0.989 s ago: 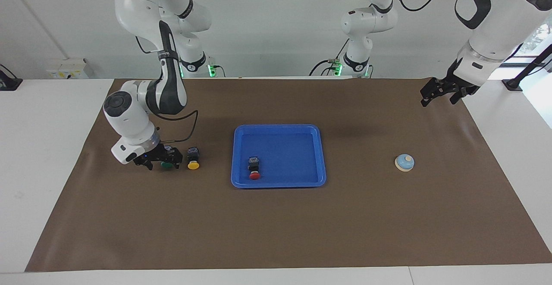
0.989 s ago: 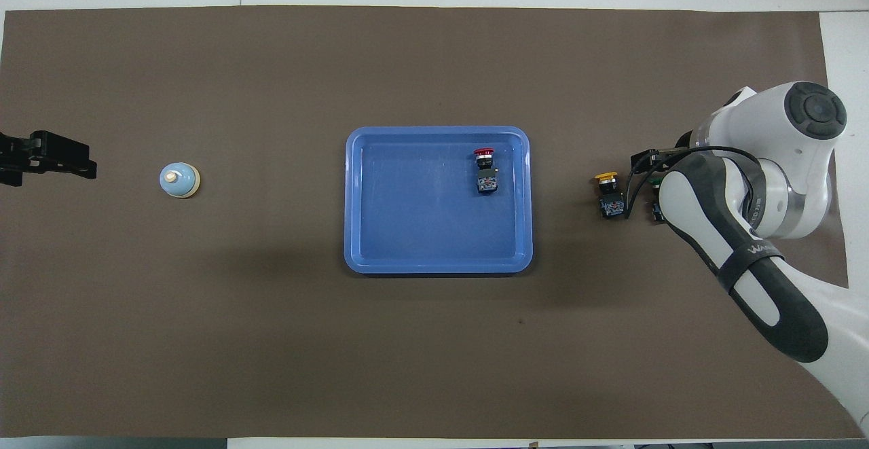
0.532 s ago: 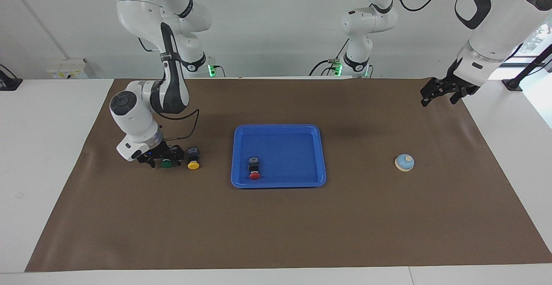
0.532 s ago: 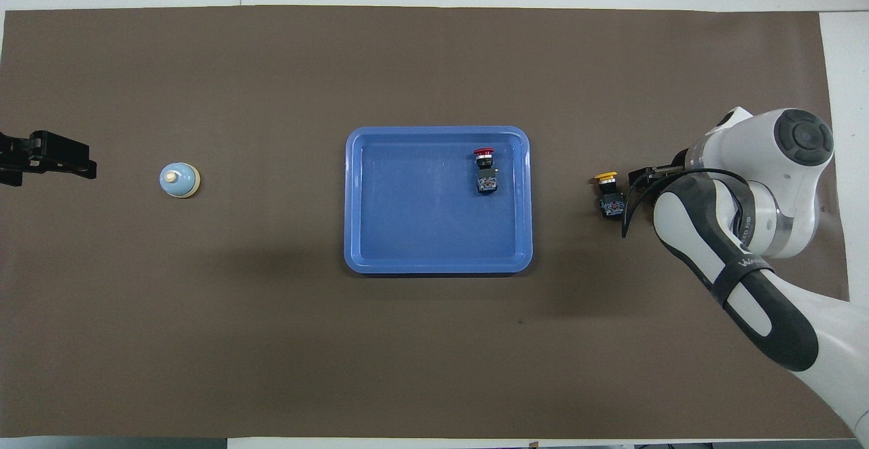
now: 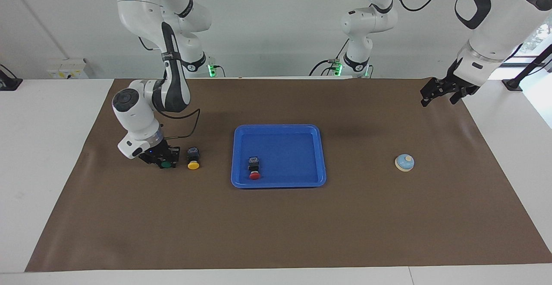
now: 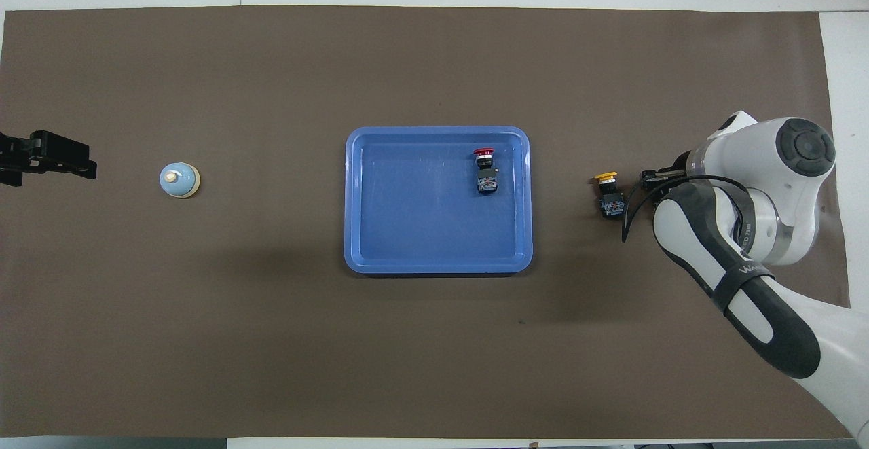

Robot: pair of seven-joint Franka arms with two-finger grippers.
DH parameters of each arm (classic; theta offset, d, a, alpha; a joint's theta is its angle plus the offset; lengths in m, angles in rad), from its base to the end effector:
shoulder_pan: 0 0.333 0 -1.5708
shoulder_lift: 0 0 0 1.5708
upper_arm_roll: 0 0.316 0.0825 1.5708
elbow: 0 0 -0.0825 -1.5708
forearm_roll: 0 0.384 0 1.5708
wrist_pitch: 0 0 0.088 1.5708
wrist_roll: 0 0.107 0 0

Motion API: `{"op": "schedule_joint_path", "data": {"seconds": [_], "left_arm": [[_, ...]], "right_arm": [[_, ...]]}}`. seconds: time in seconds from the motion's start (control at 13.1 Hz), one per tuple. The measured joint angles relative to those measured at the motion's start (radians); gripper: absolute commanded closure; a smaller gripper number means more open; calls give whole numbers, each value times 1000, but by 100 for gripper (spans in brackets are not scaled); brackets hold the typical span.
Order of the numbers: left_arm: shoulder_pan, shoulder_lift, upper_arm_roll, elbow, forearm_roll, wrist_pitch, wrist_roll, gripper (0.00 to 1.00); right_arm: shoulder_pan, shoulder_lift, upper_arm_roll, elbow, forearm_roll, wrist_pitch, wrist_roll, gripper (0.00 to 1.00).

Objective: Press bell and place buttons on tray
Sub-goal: 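Carry the green button into the tray beside the red one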

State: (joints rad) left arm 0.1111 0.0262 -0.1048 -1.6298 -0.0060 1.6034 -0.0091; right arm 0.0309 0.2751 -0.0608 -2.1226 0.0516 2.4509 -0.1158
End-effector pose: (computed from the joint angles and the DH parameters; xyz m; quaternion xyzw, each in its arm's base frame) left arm 0.5626 0.0036 0.5849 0.9996 0.0079 -0.0262 0.0043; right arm 0.5793 -0.0168 0.2861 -0.9993 -0.0249 -0.0275 0.0068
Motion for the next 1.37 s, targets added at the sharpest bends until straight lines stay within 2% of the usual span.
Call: {"op": "schedule_joint_path", "data": {"seconds": [0.38,0.61,0.99,1.22,1.37], "left_arm": [[0,0,0,0,0,0,0,0],[0,0,0,0,0,0,0,0],[0,0,0,0,0,0,0,0],[0,0,0,0,0,0,0,0],[0,0,0,0,0,0,0,0]], "right_arm": [[2,-12,8,16,3,-3,17,100],[38,-35,52,68,4,-64,149,100],[270,-24,60,318,1,-320,502,100],[437,71,60,444,-34,-339,728,100],[476,147,60,483,-40,-303,775,100]]}}
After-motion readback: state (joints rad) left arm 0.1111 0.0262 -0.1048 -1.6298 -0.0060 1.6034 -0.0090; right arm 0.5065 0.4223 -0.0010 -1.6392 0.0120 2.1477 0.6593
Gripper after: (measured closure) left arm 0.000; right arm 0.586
